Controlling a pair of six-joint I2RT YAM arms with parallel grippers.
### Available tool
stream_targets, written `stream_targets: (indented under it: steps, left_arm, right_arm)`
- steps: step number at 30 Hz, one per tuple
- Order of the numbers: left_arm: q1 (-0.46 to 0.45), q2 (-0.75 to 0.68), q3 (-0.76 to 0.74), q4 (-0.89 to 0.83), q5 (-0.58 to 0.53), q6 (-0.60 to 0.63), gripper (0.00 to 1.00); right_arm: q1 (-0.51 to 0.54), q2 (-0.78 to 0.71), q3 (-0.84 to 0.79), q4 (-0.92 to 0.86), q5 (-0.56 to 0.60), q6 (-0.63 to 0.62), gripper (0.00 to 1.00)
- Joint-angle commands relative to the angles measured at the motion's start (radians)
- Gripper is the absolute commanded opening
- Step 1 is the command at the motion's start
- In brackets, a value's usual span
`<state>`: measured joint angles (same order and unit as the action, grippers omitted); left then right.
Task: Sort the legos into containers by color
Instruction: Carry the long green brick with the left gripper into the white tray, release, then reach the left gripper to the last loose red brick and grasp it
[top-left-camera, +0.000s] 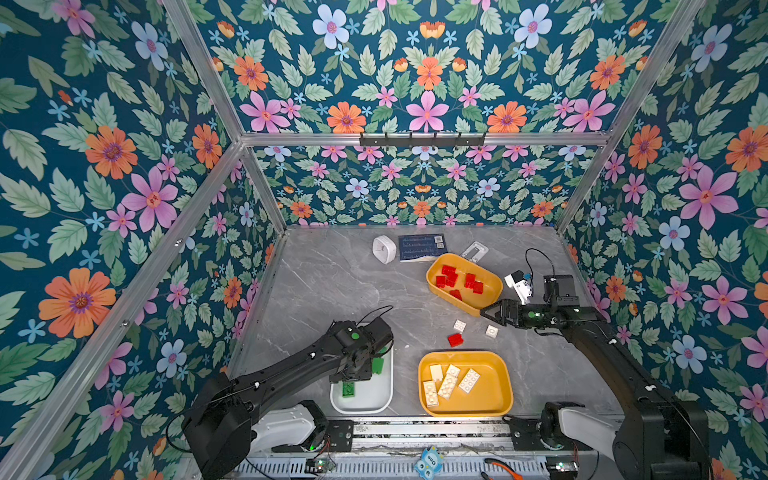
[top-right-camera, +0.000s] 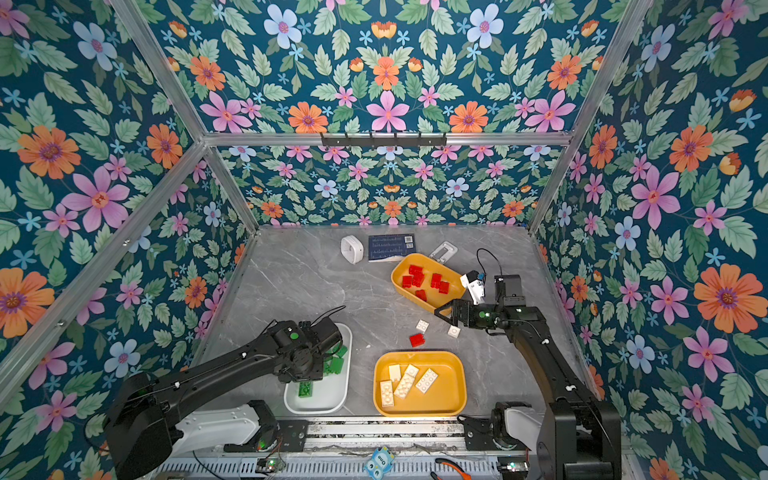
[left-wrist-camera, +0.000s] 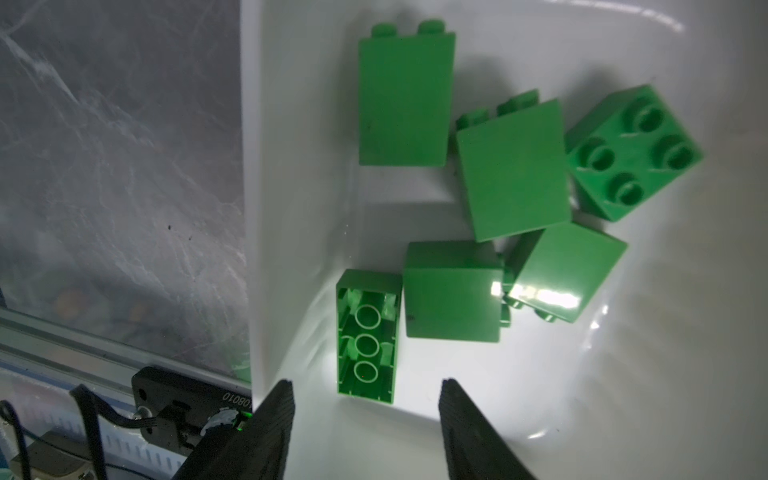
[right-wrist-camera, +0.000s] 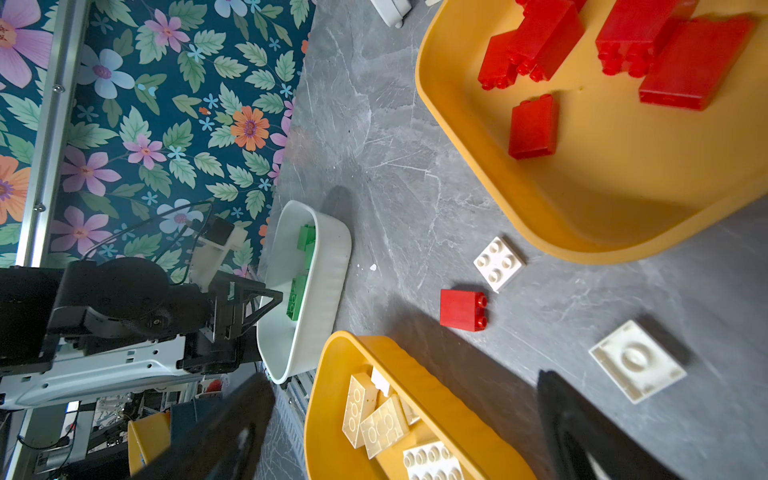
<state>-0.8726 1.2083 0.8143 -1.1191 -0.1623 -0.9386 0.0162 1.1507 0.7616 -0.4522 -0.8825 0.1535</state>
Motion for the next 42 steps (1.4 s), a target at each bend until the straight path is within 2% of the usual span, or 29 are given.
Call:
stream_targets:
  steps: [1,7,18,23,29,42]
  left_arm:
    - [0.001,0.031,0.078,-0.003,-0.021,0.034,0.61]
    - [0.001,0.152,0.250,0.111,0.042,0.145,0.67]
    - [-0.032,0.419,0.444,0.397,0.207,0.281,0.69]
    - [-0.075,0.577,0.567,0.432,0.246,0.411,0.71]
    - [-0.118,0.722,0.648,0.446,0.287,0.535,0.72]
    - [-0.136,0.842,0.698,0.467,0.351,0.666,0.73]
  right_arm:
    - [0.000,0.005,0.012,0.010,-0.009,-0.006,0.99]
    - [0.001,0.005,0.028,0.006,-0.001,-0.005,0.99]
    - [0.000,-0.020,0.015,-0.004,0.031,0.000,0.99]
    - [0.001,-0.030,0.010,-0.008,0.042,0.001,0.99]
    - [-0.004,-0.035,0.011,-0.023,0.050,-0.008,0.99]
    - [-0.006,-0.013,0.008,-0.029,0.045,-0.020,0.99]
